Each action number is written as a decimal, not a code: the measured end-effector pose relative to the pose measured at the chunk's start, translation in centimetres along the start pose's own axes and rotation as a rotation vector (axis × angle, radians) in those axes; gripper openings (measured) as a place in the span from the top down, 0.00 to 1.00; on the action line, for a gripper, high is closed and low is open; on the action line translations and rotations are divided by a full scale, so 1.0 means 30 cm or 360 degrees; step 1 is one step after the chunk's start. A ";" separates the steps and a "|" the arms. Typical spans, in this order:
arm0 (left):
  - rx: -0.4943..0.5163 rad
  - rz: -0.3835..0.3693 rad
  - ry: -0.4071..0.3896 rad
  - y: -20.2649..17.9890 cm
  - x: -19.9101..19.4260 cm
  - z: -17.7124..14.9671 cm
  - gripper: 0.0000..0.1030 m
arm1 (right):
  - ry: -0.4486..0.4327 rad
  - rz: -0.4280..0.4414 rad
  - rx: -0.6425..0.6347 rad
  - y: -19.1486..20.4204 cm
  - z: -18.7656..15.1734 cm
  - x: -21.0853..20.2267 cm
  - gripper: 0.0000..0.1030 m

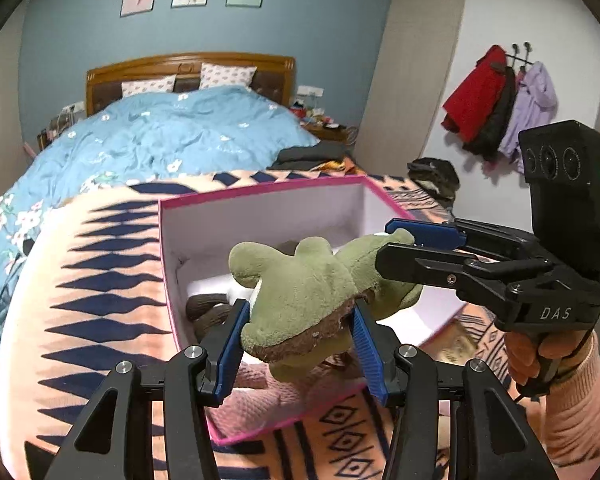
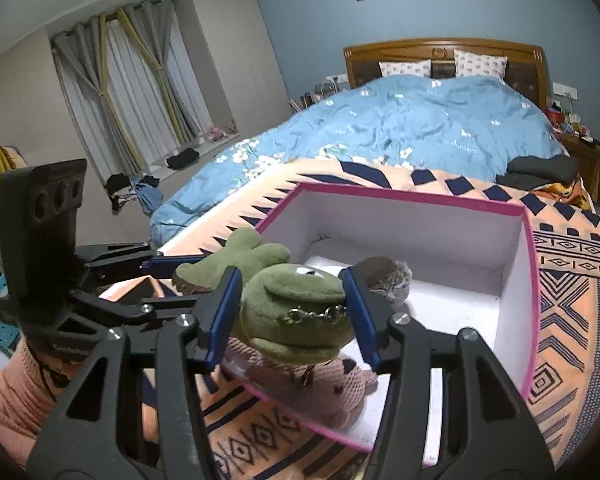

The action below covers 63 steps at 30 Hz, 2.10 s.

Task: Organize objects
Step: 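Lift the green dinosaur with both grippers into the box and release, then return both grippers to the pile and grasp the cream fluffy bunny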

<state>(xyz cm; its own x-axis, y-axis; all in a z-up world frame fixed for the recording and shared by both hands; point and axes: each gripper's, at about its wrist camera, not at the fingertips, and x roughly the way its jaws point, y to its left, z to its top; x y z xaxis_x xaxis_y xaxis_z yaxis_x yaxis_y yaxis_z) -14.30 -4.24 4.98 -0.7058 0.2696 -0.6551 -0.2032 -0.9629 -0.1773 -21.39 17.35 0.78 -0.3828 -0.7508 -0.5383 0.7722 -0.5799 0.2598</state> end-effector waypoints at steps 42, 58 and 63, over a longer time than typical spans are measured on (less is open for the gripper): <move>0.0094 0.0081 -0.0075 -0.057 -0.031 -0.148 0.43 | 0.0175 0.0018 0.0233 -0.096 -0.223 -0.091 0.34; 0.0363 -0.0375 -0.0070 -0.322 -0.106 -0.272 0.36 | 0.0040 -0.0060 0.0167 -0.006 -0.485 -0.422 0.34; 0.0328 -0.0416 0.0070 -0.344 -0.030 -0.332 0.36 | 0.0145 0.0021 0.0100 0.058 -0.570 -0.388 0.34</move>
<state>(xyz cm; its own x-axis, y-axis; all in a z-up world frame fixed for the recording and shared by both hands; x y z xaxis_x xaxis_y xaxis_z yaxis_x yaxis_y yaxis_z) -4.82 5.38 0.08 -0.5825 0.5025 -0.6389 -0.5097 -0.8381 -0.1944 -6.93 30.48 -6.22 -0.3229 -0.7282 -0.6045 0.7425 -0.5910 0.3153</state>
